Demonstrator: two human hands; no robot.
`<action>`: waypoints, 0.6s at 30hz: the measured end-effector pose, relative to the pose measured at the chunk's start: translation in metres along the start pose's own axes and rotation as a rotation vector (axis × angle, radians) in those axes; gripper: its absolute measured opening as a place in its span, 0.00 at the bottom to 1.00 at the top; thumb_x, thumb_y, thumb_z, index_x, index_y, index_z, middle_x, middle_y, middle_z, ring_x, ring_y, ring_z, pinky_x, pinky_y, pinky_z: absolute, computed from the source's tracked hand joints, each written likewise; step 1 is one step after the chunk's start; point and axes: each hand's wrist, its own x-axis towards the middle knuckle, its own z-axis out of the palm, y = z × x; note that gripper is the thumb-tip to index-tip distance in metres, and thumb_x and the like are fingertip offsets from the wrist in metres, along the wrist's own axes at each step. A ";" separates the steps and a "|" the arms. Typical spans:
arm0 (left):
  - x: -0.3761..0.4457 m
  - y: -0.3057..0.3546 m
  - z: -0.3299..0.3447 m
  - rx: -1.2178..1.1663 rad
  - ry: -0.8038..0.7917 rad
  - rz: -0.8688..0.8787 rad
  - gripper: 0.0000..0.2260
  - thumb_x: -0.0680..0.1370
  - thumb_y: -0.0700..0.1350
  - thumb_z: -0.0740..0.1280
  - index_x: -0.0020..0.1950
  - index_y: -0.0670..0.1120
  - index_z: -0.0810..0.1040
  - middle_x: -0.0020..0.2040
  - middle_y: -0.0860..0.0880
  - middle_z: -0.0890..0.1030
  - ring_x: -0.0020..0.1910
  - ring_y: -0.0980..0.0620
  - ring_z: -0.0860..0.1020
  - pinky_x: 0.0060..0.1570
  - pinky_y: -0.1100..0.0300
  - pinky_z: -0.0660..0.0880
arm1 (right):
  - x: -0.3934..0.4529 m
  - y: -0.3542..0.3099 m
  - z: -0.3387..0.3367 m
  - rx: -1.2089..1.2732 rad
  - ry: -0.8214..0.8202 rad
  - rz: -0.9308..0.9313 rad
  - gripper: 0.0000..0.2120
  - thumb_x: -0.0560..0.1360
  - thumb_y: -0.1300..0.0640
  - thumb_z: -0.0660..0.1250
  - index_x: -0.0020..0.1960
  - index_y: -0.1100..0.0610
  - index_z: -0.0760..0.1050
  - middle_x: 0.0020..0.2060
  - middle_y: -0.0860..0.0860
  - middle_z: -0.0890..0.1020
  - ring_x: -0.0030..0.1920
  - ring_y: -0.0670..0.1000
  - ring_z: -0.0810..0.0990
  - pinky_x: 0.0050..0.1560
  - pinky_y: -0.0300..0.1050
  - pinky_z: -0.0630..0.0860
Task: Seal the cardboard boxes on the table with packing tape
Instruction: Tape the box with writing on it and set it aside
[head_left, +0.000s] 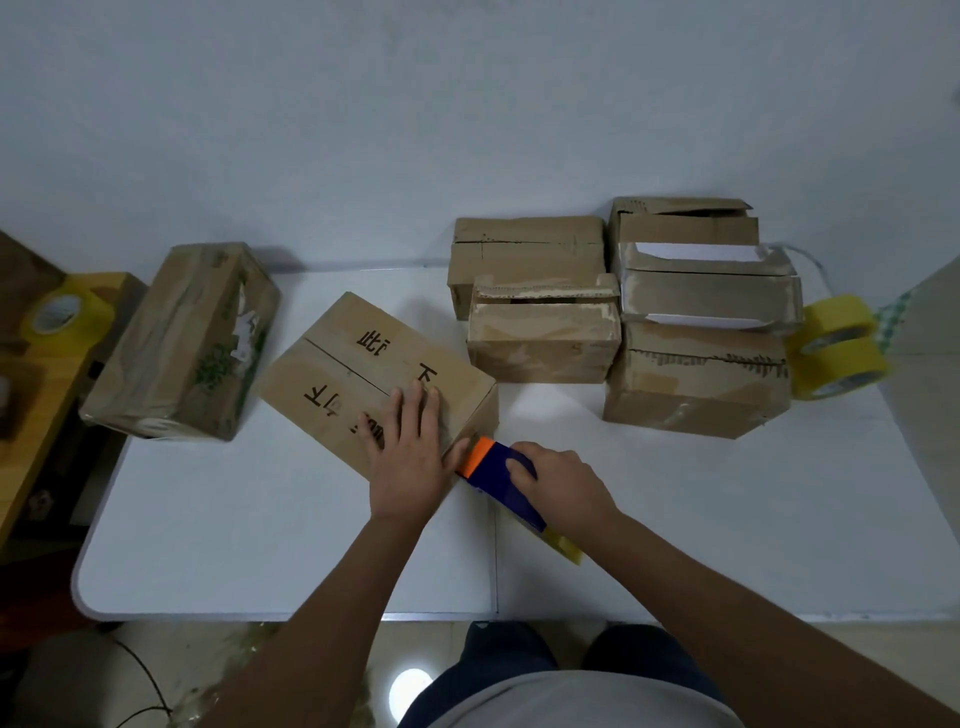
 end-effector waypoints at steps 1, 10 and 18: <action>0.000 0.000 0.000 0.008 0.001 -0.001 0.33 0.80 0.66 0.52 0.76 0.44 0.64 0.76 0.42 0.67 0.75 0.40 0.64 0.70 0.30 0.59 | 0.003 -0.003 0.001 -0.028 0.008 0.008 0.18 0.83 0.46 0.52 0.67 0.52 0.72 0.54 0.55 0.82 0.48 0.56 0.81 0.49 0.51 0.81; 0.000 -0.001 0.001 0.010 0.053 0.028 0.31 0.80 0.63 0.60 0.76 0.45 0.64 0.75 0.43 0.67 0.75 0.40 0.64 0.70 0.30 0.58 | 0.026 -0.009 -0.002 -0.086 -0.039 0.125 0.17 0.83 0.48 0.52 0.55 0.55 0.77 0.48 0.54 0.81 0.45 0.55 0.81 0.42 0.46 0.77; -0.005 -0.013 -0.001 -0.015 0.008 0.082 0.35 0.76 0.63 0.63 0.77 0.46 0.60 0.77 0.44 0.65 0.76 0.40 0.62 0.70 0.30 0.57 | 0.023 0.038 -0.014 -0.284 0.033 0.312 0.22 0.83 0.45 0.52 0.71 0.56 0.63 0.57 0.57 0.79 0.56 0.58 0.79 0.46 0.48 0.71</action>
